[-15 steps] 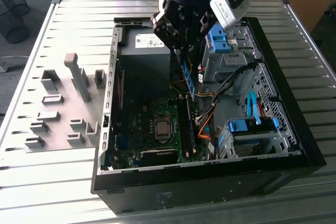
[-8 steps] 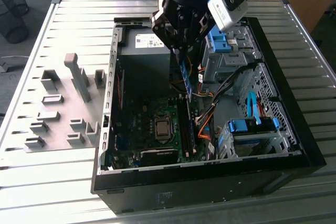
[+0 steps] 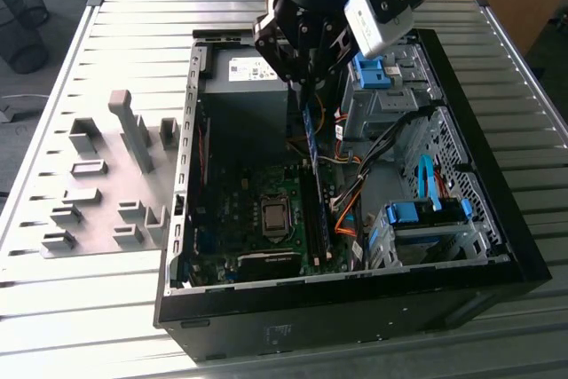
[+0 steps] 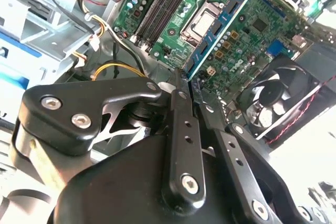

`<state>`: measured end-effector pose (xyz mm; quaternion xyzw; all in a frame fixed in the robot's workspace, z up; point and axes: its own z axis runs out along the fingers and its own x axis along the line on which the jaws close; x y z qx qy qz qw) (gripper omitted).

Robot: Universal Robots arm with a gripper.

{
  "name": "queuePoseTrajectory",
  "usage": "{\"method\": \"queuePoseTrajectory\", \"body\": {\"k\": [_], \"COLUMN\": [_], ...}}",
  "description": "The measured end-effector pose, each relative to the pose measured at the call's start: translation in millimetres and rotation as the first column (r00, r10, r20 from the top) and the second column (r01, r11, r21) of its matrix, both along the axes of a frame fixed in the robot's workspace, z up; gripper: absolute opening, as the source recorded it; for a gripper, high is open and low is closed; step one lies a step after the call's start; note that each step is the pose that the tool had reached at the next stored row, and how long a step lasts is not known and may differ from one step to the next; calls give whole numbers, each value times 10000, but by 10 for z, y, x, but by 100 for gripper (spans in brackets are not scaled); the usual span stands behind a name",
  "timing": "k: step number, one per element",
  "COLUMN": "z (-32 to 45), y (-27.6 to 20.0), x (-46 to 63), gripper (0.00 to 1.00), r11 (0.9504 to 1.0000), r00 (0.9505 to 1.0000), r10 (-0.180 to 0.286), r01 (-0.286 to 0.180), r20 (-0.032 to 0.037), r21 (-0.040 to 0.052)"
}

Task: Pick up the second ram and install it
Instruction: 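Insert the second ram into the second slot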

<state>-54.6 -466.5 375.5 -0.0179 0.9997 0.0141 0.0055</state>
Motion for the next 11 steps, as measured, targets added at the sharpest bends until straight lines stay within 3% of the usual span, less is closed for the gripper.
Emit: {"method": "queuePoseTrajectory", "body": {"k": [11], "z": [-1], "y": [0], "x": [0], "gripper": [14], "r11": [9999], "r00": [9999], "r10": [-108], "r01": [108], "r20": [-8], "r21": [0]}}
